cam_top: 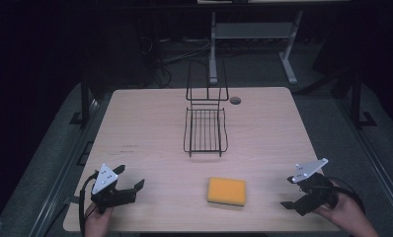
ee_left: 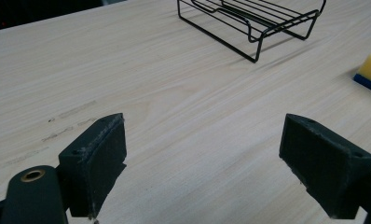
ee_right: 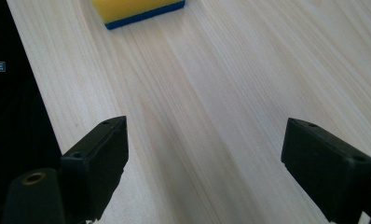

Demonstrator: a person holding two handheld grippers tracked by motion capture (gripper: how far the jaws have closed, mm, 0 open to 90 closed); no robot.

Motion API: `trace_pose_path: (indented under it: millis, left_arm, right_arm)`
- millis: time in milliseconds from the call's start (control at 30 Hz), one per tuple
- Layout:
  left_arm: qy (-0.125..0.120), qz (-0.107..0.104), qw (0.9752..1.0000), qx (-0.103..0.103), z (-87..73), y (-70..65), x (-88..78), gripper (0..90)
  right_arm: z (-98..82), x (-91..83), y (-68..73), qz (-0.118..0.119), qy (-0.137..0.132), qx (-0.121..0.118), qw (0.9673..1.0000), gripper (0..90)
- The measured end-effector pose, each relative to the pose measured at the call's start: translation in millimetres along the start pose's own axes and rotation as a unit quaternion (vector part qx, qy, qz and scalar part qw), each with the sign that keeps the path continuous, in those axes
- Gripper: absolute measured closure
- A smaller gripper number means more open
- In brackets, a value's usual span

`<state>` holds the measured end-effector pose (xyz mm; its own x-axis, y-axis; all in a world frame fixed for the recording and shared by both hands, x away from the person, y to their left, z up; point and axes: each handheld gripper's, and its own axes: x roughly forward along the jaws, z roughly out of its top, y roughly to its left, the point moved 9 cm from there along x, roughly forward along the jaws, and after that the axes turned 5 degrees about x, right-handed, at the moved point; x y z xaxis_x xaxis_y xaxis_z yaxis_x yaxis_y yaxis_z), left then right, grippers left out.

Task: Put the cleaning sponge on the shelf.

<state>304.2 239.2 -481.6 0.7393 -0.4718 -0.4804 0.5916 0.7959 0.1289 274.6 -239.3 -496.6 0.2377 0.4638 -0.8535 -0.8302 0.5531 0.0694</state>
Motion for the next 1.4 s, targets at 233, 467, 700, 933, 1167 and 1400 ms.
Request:
trace_pose_path:
  millis: [233,467,700,933,1167,1400]
  left_arm:
    - [0.004,-0.002,1.0,0.003,-0.4,-2.1,0.3,14.1]
    - [0.001,0.0,1.0,0.0,-1.1,-0.4,-2.8,14.0]
    - [0.0,0.002,1.0,0.001,-1.7,-0.4,-3.5,14.1]
    - [0.0,0.003,1.0,-0.002,-2.2,1.6,-4.6,14.1]
    - [0.001,0.001,1.0,0.0,-2.2,0.4,-4.4,14.1]
    - [-0.002,0.001,1.0,-0.002,-1.5,0.9,-4.7,14.1]
  right_arm:
    - [7.7,6.2,2.8,0.008,0.007,-0.011,0.9999,14.4]
    - [18.3,13.4,9.9,0.018,0.011,-0.028,0.9994,14.4]
    - [30.2,20.3,16.3,0.027,0.016,-0.047,0.9984,14.4]
    - [45.5,25.6,22.7,0.039,0.02,-0.067,0.9968,14.4]
    - [57.9,31.5,29.7,0.051,0.029,-0.08,0.995,14.4]
    - [72.7,41.8,38.6,0.065,0.035,-0.098,0.9924,14.4]
